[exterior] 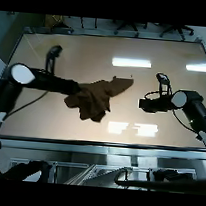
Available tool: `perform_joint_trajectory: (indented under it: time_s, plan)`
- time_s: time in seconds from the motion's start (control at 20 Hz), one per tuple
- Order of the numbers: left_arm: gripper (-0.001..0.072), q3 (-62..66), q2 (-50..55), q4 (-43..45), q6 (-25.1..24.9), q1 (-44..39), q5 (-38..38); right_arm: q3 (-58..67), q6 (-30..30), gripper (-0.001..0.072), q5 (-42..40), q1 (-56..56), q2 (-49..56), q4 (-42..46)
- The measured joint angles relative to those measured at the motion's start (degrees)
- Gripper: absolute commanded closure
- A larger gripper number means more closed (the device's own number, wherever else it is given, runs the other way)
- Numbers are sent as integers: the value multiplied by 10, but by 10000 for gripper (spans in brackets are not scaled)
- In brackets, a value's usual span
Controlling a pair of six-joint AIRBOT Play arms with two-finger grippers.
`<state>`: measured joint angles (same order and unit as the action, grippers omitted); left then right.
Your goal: Fold the shirts.
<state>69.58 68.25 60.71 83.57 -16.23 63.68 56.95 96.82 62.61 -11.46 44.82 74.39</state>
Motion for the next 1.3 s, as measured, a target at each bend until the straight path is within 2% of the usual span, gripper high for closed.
perform_joint_trajectory:
  time_s: [0.05,0.15,0.4,0.45,0.5,0.55,0.65,0.75,0.9,0.95,1.0,1.1,1.25,1.3]
  plan:
    - [37,-8,9,-2,0,-9,-11,0,0,377,3,3,-1,0]
    - [38,-7,27,-5,0,-12,-7,0,0,377,7,7,-2,0]
    - [38,15,35,-6,0,55,91,4,-14,376,9,45,13,-17]
    - [38,2,24,-6,0,68,104,5,-30,325,6,59,24,-34]
    - [38,-21,9,-6,0,78,114,6,-53,185,2,71,36,-59]
    - [38,-52,-10,-9,0,83,119,7,-77,152,-3,80,50,-85]
    - [38,-126,-49,-10,0,79,113,7,-132,155,-10,88,89,-146]
    - [38,-223,-91,-34,0,52,69,8,-177,156,-17,83,133,-204]
    - [38,-346,-126,-88,0,-15,-57,8,-240,163,-32,59,198,-286]
    - [38,-376,-127,-104,0,-41,-106,8,-259,206,-40,50,216,-311]
    - [38,-397,-123,-116,0,-64,-152,8,-277,228,-49,40,234,-339]
    - [39,-420,-99,-141,2,-106,-231,8,-307,228,-66,24,261,-380]
    - [46,-408,-44,-160,2,-143,-297,9,-332,228,-90,8,286,-416]
    - [172,-397,-26,-162,2,-150,-304,9,-336,228,-95,6,293,-423]
